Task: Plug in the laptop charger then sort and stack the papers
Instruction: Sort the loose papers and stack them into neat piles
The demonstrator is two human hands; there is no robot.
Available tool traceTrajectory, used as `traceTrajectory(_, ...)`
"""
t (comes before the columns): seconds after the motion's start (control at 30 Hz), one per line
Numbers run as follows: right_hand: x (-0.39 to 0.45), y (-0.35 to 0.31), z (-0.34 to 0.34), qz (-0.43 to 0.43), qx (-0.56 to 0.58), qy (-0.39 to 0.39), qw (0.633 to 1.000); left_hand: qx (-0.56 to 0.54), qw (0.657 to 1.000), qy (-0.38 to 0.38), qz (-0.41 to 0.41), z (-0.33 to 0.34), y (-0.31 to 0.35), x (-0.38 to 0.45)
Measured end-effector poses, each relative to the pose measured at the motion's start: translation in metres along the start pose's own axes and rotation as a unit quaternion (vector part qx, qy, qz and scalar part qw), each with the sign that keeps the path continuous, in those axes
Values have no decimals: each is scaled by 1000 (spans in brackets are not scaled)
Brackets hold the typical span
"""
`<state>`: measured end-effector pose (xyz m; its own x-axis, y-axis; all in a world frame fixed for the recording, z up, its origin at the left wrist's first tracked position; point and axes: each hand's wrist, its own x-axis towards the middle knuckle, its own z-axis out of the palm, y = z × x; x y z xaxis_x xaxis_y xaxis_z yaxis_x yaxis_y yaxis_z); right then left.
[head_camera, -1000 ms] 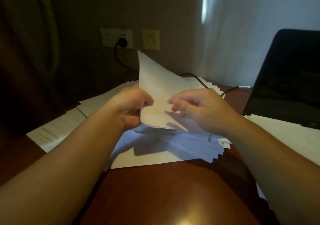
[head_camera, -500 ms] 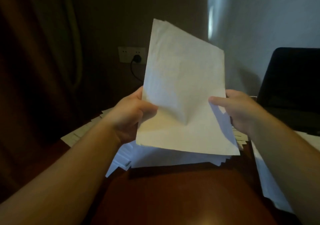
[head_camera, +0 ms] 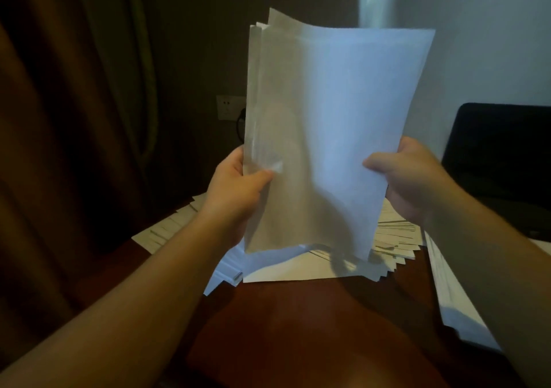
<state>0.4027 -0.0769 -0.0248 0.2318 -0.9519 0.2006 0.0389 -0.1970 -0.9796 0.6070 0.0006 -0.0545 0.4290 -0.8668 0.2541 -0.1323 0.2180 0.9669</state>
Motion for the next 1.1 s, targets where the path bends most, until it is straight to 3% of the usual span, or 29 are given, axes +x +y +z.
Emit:
traceTrajectory(0.23,-50,-28,-13,-73,-13,51,996,-44,999,13,2,0,9,-31)
traceTrajectory(0.4,-92,-13,-22,-86,-12,110,990,-37,999,-12,23,12,-4,-63)
traceTrajectory(0.6,-123,29,-29,-33,-15,113,993,34,999,-18,-37,22,-30,-90)
traceTrajectory(0.73,-126,31,-32,-19,-41,132,990,19,999,-13,-42,25,-26,-93)
traceTrajectory(0.97,-127,11,-45,-9,-64,162,985,77,995,-65,28,34,3,-75)
traceTrajectory(1.1,-131,8,-62,45,-59,178,981,125,984,-119,37,48,16,-65)
